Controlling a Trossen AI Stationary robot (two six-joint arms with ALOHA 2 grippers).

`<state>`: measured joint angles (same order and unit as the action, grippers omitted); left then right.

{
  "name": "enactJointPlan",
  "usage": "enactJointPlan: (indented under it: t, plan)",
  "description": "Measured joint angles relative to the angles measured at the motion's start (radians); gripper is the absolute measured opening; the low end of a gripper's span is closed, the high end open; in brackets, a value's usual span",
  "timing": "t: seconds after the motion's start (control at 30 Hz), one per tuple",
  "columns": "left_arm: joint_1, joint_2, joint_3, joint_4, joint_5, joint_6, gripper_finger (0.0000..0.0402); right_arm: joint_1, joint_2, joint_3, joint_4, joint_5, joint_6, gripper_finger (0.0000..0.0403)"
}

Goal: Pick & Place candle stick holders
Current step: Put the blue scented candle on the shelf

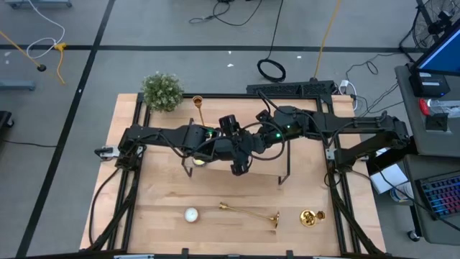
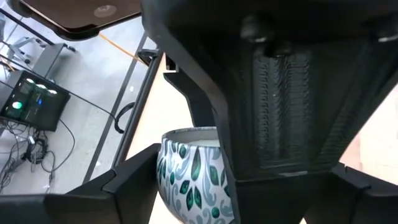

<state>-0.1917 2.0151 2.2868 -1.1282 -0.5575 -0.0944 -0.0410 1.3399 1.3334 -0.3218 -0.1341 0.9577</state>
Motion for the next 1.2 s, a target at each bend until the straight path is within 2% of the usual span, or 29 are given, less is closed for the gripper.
enactJointPlan:
  t: [0.13, 0.3, 0.47, 1.0, 1.2]
  plan:
    - [0.000, 0.000, 0.000, -0.008, 0.000, -0.052, 0.0301, 0.000, 0.000, 0.000, 0.000, 0.001, 0.002, 0.0310]
    - [-0.002, 0.000, 0.000, -0.034, 0.000, -0.125, 0.0318, -0.001, 0.000, 0.000, 0.003, 0.000, -0.018, 0.0314]
    - [-0.010, -0.006, 0.000, -0.051, 0.025, -0.176, 0.0299, -0.001, 0.001, 0.000, 0.004, -0.030, -0.030, 0.0316]
    - [-0.051, -0.045, -0.001, -0.124, 0.007, -0.334, 0.0301, -0.001, 0.001, 0.002, 0.030, -0.057, -0.028, 0.0315]
    - [-0.071, -0.069, 0.000, -0.155, 0.000, -0.383, 0.0300, -0.001, 0.000, 0.002, 0.096, -0.106, -0.014, 0.0314]
